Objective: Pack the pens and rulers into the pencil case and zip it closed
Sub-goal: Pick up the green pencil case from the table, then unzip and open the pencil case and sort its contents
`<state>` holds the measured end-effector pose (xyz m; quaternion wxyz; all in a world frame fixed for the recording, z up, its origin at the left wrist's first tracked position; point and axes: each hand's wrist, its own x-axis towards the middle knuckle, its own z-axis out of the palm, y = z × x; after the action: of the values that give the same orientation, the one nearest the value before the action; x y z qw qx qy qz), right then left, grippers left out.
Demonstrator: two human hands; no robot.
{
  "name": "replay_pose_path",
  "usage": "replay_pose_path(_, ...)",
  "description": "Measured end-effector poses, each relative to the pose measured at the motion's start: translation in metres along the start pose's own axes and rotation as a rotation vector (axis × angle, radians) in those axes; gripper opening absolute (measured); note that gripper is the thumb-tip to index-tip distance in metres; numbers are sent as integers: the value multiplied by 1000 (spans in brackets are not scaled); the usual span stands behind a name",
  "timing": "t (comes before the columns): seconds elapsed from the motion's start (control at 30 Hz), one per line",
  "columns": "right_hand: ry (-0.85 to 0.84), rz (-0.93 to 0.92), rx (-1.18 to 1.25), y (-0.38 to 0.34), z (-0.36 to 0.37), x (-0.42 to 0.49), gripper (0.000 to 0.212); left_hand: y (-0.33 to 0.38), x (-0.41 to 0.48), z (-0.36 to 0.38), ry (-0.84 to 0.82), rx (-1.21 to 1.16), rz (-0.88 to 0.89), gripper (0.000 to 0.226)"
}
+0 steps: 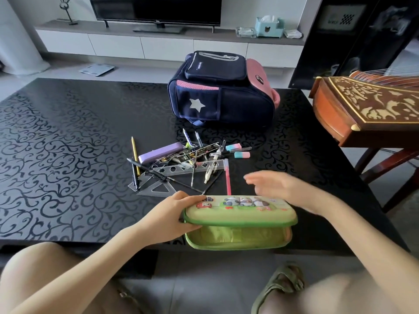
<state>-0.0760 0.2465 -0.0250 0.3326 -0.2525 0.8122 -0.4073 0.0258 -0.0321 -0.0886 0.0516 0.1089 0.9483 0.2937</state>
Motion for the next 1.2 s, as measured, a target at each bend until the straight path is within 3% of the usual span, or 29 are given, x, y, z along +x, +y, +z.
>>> replay_pose_path(0.1, 254, 37, -249, -2, -13, 41, 24, -7, 0, -12, 89, -85, -26, 53)
replay_pose_path(0.23, 131, 40, -353, -5, -26, 87, 28, -19, -3, -24, 154, -151, 20, 39)
replay_pose_path(0.3, 93, -2, -625, -4, -29, 110, 44, -25, -7, -28, 172, -169, 46, 43)
replay_pose_path(0.4, 28, -322, -1209, 1, -17, 135, 73, -30, -11, -33, 159, -174, 74, 40)
replay_pose_path(0.5, -162, -572, -1398, -2, -2, 151, 78, -35, -10, -36, 122, -172, 71, 38)
replay_pose_path(0.63, -224, -733, -1399, 1, 9, 168, 58, -42, 1, -40, 83, -157, 67, 39)
replay_pose_path(0.8, -27, -824, -1202, 4, 25, 192, 28, -47, 15, -44, 60, -242, 22, 36)
replay_pose_path(0.97, 133, -671, -1068, 6, 22, 211, 17, -59, 39, -35, -34, -107, -38, 52)
replay_pose_path(1.07, 90, -568, -998, 7, 8, 216, 21, -61, 56, -28, -54, 4, -49, 61)
replay_pose_path(1.2, 44, -390, -709, 1, -11, 214, 29, -63, 75, -26, -1, 132, -108, 73)
